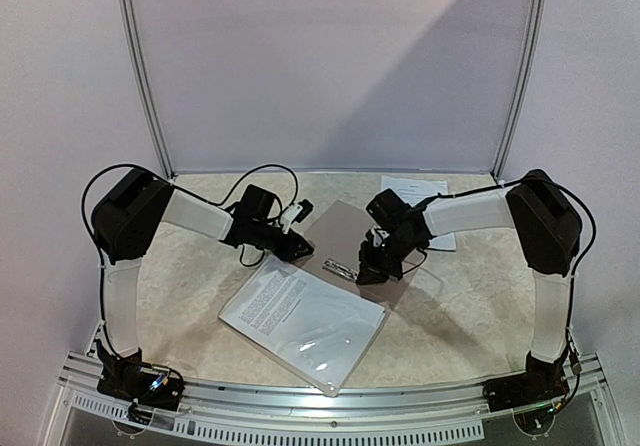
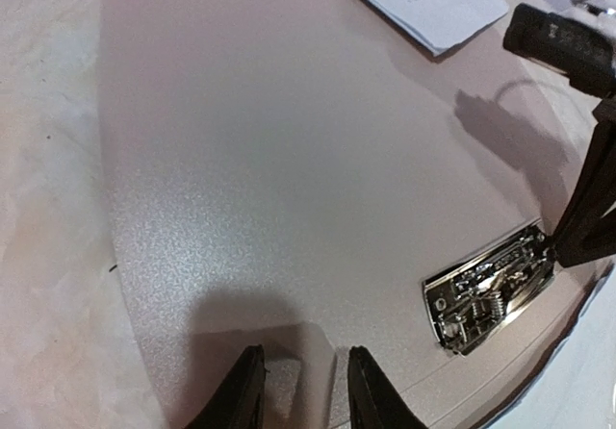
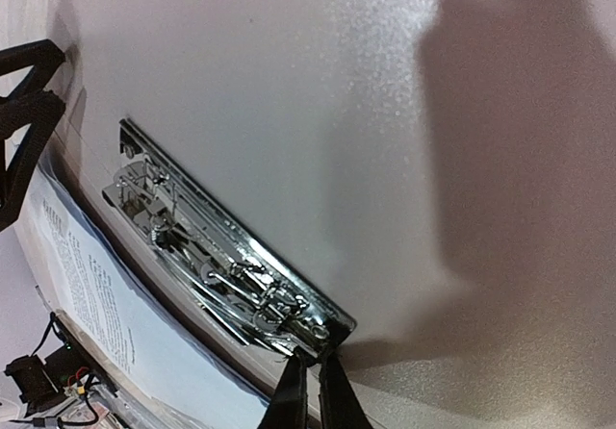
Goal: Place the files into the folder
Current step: Open the spring clip on the folder with some files.
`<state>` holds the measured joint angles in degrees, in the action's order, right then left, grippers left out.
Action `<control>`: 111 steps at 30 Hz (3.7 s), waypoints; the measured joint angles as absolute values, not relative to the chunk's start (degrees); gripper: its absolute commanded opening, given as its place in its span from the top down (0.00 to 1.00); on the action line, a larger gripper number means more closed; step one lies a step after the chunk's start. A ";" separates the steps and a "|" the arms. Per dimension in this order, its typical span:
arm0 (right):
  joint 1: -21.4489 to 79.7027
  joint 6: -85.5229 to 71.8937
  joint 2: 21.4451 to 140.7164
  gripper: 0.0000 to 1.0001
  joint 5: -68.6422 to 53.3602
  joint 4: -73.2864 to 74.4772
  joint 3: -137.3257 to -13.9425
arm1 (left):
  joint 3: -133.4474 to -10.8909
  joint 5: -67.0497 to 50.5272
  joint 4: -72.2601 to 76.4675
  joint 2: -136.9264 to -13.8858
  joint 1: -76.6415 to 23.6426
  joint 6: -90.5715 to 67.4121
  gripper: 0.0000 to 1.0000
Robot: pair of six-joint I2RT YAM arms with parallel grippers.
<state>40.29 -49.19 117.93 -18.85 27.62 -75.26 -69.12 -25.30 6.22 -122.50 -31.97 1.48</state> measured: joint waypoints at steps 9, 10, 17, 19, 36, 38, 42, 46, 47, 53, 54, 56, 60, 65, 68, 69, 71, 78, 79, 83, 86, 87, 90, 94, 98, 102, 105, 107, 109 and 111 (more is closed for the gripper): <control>40.21 -47.05 118.32 0.96 -16.64 30.79 -78.37 | -68.20 -25.28 7.86 -122.37 -31.97 2.66 0.67; 40.16 -47.00 118.37 0.96 -16.43 30.85 -78.61 | -68.16 -25.26 7.90 -122.37 -31.97 2.85 0.67; 39.48 -46.81 119.11 0.96 -15.27 31.44 -80.77 | -67.72 -24.69 8.29 -122.13 -32.03 3.86 0.67; 39.40 -46.83 119.11 0.96 -14.41 31.53 -81.17 | -67.68 -24.51 8.29 -122.06 -32.08 4.19 0.67; 38.52 -46.11 119.04 0.95 -9.26 27.88 -81.65 | -66.96 -22.44 8.29 -121.38 -32.60 5.98 0.67; 38.44 -46.09 119.22 0.94 -9.10 27.88 -81.95 | -66.96 -22.35 8.29 -121.38 -32.62 6.02 0.67; 38.30 -45.91 119.37 0.92 -9.50 27.40 -82.17 | -66.89 -22.15 8.32 -121.32 -32.64 6.24 0.67; 38.24 -46.04 119.37 0.93 -9.54 26.65 -81.62 | -66.81 -21.78 8.34 -121.23 -32.77 6.46 0.67; 38.24 -46.15 119.37 0.93 -9.56 26.20 -81.25 | -66.78 -21.74 8.32 -121.19 -32.84 6.48 0.67; 38.22 -46.24 119.35 0.92 -9.39 25.54 -80.58 | -66.59 -21.02 8.27 -120.97 -33.17 7.09 0.67; 38.22 -46.22 119.37 0.92 -9.28 25.43 -80.49 | -66.59 -20.84 8.23 -120.95 -33.26 7.22 0.67; 38.24 -46.22 119.46 0.91 -8.93 25.43 -80.49 | -66.57 -20.29 8.10 -120.84 -33.47 7.51 0.67; 38.33 -46.15 120.07 0.91 -7.79 25.78 -80.95 | -66.46 -19.66 8.03 -120.75 -33.76 8.12 0.67; 38.54 -46.02 120.16 0.87 -6.37 25.93 -81.14 | -66.46 -19.14 7.84 -120.66 -33.98 8.82 0.67; 38.57 -45.84 120.33 0.80 -5.52 26.09 -81.47 | -66.46 -18.74 7.70 -120.60 -34.13 9.28 0.66; 38.54 -45.89 120.55 0.80 -4.14 25.87 -81.67 | -66.46 -18.70 7.62 -120.57 -34.20 9.43 0.66; 38.39 -45.91 120.62 0.81 -2.48 25.80 -81.84 | -66.46 -18.48 7.53 -120.53 -34.30 9.69 0.67; 38.46 -45.30 120.49 0.84 0.16 26.30 -82.02 | -66.46 -18.31 7.33 -120.46 -34.50 10.04 0.67; 38.46 -45.10 120.49 0.84 -0.16 26.26 -82.00 | -66.46 -18.31 7.33 -120.46 -34.50 10.09 0.67; 38.09 -45.08 119.42 0.83 -2.90 23.24 -79.66 | -66.46 -18.31 7.33 -120.46 -34.50 10.11 0.67; 37.69 -45.39 118.19 0.80 -4.67 21.08 -77.58 | -66.46 -18.31 7.33 -120.44 -34.50 10.11 0.66; 37.63 -45.41 117.82 0.80 -5.17 20.82 -77.10 | -66.46 -18.31 7.31 -120.44 -34.50 10.13 0.67; 37.50 -45.41 117.23 0.80 -7.11 20.08 -76.29 | -66.46 -18.33 7.33 -120.44 -34.50 10.26 0.67; 37.41 -46.09 116.46 0.81 -9.63 18.37 -74.50 | -66.46 -18.35 7.29 -120.44 -34.57 10.35 0.67; 37.34 -46.98 115.26 0.83 -11.57 16.01 -71.85 | -66.46 -18.37 7.27 -120.44 -34.72 10.39 0.67; 37.21 -47.59 115.11 0.82 -14.20 14.20 -70.94 | -66.46 -18.37 7.22 -120.44 -34.74 10.50 0.67; 37.21 -47.42 115.13 0.81 -16.29 13.80 -70.76 | -66.30 -18.39 7.25 -120.33 -34.76 10.48 0.67; 37.21 -46.98 115.13 0.80 -17.50 13.93 -70.76 | -65.73 -18.63 7.18 -119.90 -34.79 10.41 0.67; 37.23 -45.82 115.15 0.79 -18.06 14.98 -71.09 | -65.58 -19.09 6.37 -119.55 -34.79 10.24 0.68; 37.43 -44.23 115.59 0.78 -18.11 17.32 -72.88 | -65.41 -19.90 6.07 -119.39 -34.72 9.54 0.68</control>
